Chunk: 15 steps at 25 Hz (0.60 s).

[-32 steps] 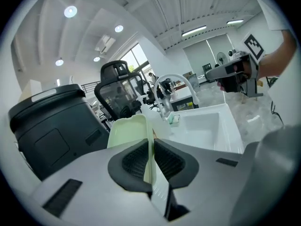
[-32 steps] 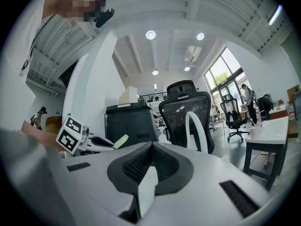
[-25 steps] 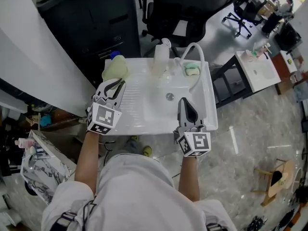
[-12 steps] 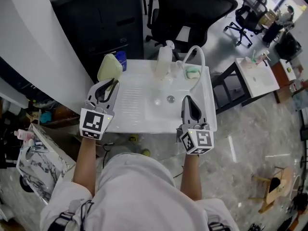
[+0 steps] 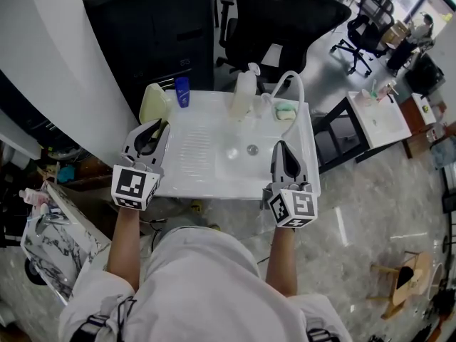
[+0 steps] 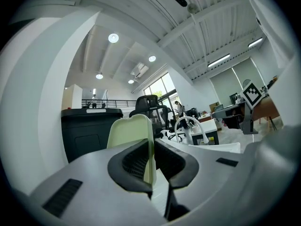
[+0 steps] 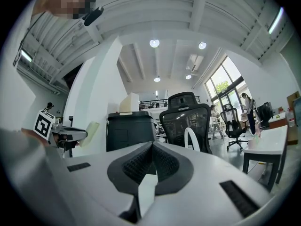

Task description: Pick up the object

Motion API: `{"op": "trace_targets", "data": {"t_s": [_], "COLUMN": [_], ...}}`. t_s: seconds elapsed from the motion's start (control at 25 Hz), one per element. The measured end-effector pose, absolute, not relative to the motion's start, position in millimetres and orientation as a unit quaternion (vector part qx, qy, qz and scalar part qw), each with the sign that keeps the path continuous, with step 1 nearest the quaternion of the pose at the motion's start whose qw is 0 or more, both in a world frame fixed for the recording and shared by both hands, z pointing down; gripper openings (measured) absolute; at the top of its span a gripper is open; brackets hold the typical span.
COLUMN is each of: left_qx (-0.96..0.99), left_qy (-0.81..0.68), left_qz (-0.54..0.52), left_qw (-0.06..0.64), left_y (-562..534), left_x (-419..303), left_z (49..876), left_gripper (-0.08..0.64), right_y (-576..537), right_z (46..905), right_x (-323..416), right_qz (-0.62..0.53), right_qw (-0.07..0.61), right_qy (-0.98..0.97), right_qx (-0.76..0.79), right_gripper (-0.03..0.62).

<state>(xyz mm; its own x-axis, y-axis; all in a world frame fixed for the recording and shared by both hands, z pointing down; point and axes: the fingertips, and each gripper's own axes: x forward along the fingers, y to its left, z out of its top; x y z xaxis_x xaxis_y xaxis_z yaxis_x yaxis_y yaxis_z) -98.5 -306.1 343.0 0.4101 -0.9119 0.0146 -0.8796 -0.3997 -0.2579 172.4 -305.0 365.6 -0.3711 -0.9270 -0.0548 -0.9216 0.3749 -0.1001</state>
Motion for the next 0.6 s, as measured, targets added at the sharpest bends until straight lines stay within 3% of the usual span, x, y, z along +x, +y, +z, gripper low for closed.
{"op": "trace_targets", "data": {"t_s": [0.6], "left_qx": [-0.825], "left_qy": [0.552], "left_qz": [-0.061], "left_qw": [0.103], "left_y": [-302.5], "left_x": [-106.2], "left_z": [342.3], "left_gripper": [0.052], "right_y": [-307.1], "right_z": [358.9], "right_x": [171.9], "right_qz": [-0.014], "right_qw": [0.054], "right_qy": [0.830], "right_qx": [-0.556], "right_gripper": [0.003]}}
